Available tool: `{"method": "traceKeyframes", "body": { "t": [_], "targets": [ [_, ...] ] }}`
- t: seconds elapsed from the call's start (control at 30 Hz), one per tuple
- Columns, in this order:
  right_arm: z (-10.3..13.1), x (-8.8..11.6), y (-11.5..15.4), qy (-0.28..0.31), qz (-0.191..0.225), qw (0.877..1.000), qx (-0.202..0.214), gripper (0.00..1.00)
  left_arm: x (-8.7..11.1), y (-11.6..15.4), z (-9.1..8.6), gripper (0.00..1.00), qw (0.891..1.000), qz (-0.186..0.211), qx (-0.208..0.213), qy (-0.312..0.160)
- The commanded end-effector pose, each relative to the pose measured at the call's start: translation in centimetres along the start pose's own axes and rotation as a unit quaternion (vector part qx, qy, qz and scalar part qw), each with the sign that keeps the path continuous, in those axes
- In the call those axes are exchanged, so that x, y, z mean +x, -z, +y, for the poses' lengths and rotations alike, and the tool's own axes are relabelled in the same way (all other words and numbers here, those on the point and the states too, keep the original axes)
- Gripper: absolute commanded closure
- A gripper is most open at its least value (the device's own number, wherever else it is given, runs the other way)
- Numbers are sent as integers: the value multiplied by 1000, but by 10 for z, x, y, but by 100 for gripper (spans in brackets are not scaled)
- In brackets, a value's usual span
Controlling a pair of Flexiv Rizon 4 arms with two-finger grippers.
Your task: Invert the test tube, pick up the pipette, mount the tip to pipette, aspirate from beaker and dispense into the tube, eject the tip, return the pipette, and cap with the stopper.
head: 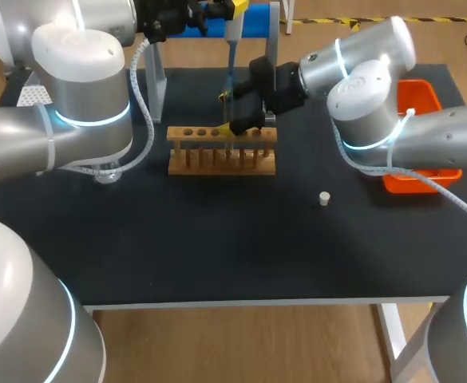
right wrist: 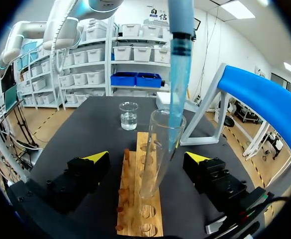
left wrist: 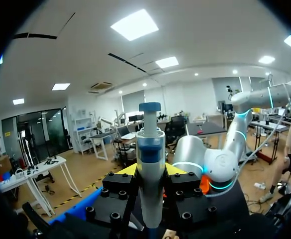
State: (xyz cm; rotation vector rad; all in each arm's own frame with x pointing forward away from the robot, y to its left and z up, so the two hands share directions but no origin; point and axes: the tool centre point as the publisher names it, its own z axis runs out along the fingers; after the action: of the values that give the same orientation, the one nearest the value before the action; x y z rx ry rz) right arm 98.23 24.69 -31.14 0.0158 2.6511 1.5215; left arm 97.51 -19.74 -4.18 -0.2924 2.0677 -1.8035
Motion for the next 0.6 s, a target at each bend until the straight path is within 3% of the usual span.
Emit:
{"method": "traceKeyframes", "body": {
  "t": [0.03, 0.6],
  "targets": [
    [0, -1, 1, 0, 2, 1000, 1, 0, -2, 0, -6, 100, 1000, 2, -5, -2],
    [0, -1, 1, 0, 2, 1000, 1, 0, -1, 3, -29, 100, 1000, -3, -7, -24]
  ]
}}
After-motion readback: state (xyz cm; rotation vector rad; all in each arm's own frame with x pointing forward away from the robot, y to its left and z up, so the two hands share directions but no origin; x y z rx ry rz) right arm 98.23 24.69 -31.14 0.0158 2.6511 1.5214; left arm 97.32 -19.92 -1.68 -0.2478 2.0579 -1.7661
